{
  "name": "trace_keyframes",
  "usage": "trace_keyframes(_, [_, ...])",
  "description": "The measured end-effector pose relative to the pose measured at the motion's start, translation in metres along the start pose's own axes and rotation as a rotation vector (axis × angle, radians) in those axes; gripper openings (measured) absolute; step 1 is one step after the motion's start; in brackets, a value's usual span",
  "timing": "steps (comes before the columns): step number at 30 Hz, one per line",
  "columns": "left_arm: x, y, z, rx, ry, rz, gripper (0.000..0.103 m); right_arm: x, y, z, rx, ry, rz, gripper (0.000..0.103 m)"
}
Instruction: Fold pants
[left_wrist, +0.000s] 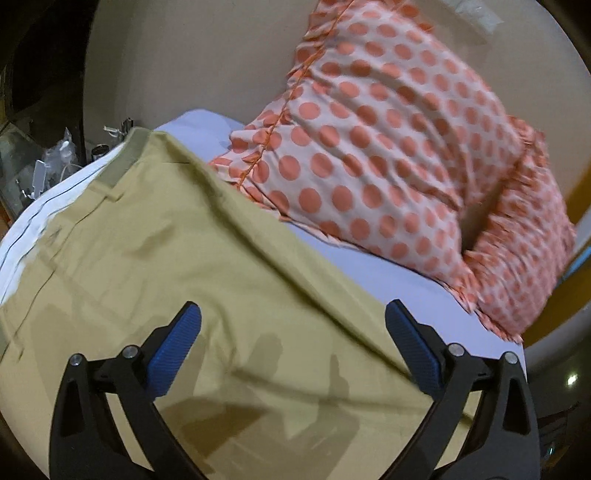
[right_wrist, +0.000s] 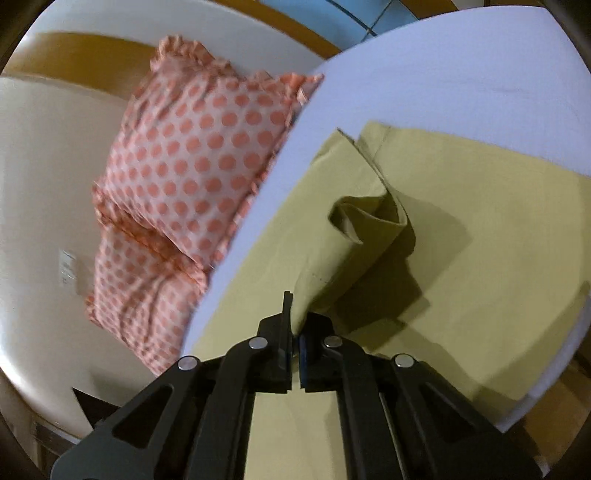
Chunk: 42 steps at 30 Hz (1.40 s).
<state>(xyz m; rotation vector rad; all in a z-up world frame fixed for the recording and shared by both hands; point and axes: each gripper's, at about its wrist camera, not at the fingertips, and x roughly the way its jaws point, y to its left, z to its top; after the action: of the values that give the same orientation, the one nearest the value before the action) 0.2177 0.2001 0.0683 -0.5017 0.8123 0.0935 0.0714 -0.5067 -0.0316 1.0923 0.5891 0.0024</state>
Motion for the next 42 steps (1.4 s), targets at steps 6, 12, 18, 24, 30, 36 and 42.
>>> trace_keyframes(6, [0.083,0.011,0.034,-0.114,0.175,0.111,0.073,-0.005,0.007,0.005,-0.010,-0.027,0.044,0.002])
trace_keyframes(12, [0.051,0.014,0.022,-0.098,0.086,0.002,0.004,-0.015,0.027,0.017,-0.071,-0.088,0.076,0.002])
trace_keyframes(18, [-0.095,0.028,-0.063,0.021,-0.043,-0.078,0.005,-0.062,0.034,0.020,-0.139,-0.160,0.040,0.002])
trace_keyframes(24, [-0.140,0.056,-0.160,0.015,-0.002,-0.071,0.006,-0.070,-0.003,0.006,-0.101,-0.125,-0.071,0.002])
trace_keyframes(30, [-0.132,0.073,-0.204,0.004,0.029,-0.063,0.011,-0.077,-0.017,0.000,-0.163,-0.115,-0.219,0.016])
trace_keyframes(36, [-0.154,0.090,-0.225,-0.025,-0.063,-0.056,0.039,-0.114,-0.026,0.000,-0.263,-0.320,-0.350,0.075])
trace_keyframes(42, [-0.184,0.117,-0.226,-0.128,-0.179,-0.012,0.047,-0.104,-0.046,0.000,-0.255,-0.319,-0.405,0.073])
